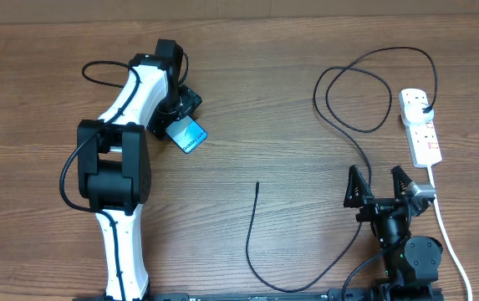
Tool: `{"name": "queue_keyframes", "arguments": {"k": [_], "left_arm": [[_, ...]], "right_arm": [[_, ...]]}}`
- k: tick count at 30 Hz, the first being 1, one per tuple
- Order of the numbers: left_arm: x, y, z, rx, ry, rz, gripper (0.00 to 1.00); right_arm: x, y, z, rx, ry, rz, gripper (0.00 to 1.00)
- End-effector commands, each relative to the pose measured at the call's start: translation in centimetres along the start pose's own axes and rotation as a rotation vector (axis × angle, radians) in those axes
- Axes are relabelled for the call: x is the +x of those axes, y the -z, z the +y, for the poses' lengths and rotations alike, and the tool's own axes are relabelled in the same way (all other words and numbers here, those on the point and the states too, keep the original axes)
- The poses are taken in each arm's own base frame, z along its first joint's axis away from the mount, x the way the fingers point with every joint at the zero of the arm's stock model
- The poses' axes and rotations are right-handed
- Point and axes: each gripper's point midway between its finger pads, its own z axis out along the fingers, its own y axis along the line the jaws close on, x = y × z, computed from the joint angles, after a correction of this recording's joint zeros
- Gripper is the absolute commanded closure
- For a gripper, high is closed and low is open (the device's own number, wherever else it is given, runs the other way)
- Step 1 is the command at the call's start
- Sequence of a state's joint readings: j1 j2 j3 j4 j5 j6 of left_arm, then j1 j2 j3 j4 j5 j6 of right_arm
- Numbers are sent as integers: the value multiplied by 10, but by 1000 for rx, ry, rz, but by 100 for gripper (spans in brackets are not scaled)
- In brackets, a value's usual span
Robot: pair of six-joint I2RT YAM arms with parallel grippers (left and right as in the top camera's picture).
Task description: Plug charger to phone and switch on socket
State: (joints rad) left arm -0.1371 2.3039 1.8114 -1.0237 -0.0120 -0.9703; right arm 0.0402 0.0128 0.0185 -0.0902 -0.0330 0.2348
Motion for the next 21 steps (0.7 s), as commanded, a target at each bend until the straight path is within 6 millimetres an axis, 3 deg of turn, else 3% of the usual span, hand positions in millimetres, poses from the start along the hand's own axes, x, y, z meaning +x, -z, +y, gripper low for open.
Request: {"name": "queue_keyframes", "arguments": {"k": [1, 21], "left_arm": [[10, -23, 12, -49, 21, 39, 1], [14, -22, 19, -75, 32, 57, 0]], "right_arm": [[1, 0, -1, 6, 7, -7, 0], [1, 0, -1, 6, 7, -8, 0]]}}
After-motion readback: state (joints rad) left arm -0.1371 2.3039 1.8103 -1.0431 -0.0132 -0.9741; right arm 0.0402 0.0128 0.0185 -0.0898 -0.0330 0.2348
